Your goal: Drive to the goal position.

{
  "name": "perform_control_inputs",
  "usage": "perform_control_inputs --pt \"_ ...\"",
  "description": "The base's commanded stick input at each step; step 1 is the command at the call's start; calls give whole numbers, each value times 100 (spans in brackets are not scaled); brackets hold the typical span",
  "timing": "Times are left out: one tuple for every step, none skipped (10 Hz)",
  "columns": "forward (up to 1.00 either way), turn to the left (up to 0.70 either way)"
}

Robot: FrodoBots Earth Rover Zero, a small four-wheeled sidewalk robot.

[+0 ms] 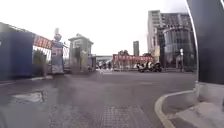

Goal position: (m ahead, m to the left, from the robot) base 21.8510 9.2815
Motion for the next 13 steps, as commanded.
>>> perform_control_inputs --pt "45 0" --pt "45 0" --pt "45 0" --pt "45 0" --pt "45 0" --pt "45 0" --pt "45 0" --pt "45 0" --pt "45 0" --pt "45 0" --pt "45 0" --pt "45 0" --pt "45 0"
